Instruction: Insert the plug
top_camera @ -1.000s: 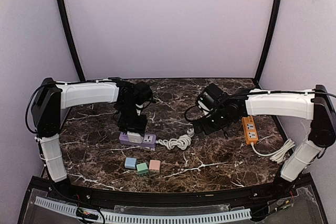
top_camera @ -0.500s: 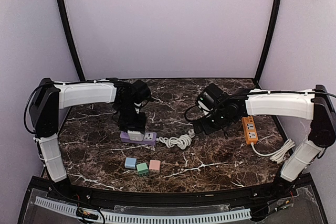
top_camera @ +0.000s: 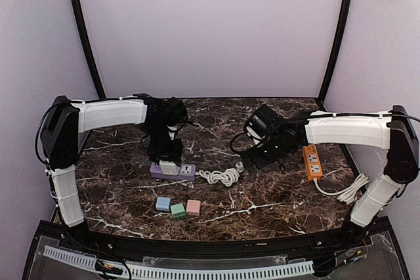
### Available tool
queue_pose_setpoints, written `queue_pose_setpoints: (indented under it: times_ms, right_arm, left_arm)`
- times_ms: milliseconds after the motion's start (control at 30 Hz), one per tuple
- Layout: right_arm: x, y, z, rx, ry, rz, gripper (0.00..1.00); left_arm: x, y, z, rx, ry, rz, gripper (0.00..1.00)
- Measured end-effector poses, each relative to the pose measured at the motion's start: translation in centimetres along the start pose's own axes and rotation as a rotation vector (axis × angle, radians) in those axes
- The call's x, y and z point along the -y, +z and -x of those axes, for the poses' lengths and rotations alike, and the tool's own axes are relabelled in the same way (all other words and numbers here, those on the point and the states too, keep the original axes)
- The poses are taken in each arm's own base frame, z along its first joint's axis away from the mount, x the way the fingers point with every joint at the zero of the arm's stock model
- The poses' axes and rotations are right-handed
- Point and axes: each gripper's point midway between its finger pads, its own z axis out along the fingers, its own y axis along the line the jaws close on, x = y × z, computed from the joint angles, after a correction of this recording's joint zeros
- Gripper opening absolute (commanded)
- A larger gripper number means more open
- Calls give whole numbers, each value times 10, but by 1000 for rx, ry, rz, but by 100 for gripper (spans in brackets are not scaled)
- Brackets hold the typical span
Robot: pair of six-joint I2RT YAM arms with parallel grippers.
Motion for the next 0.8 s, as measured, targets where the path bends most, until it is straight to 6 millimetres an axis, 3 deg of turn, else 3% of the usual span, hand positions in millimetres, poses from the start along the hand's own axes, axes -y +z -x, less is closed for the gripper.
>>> queue_pose_setpoints:
  times_ms: [333, 800]
  right_arm:
    - [2, -3, 6, 17, -10, -14, 99]
    - [4, -5, 12, 31, -20, -28, 99]
  left_arm:
    - [0, 1, -1, -9, 6, -12, 18]
    - [-1, -3, 0, 20, -32, -7, 58]
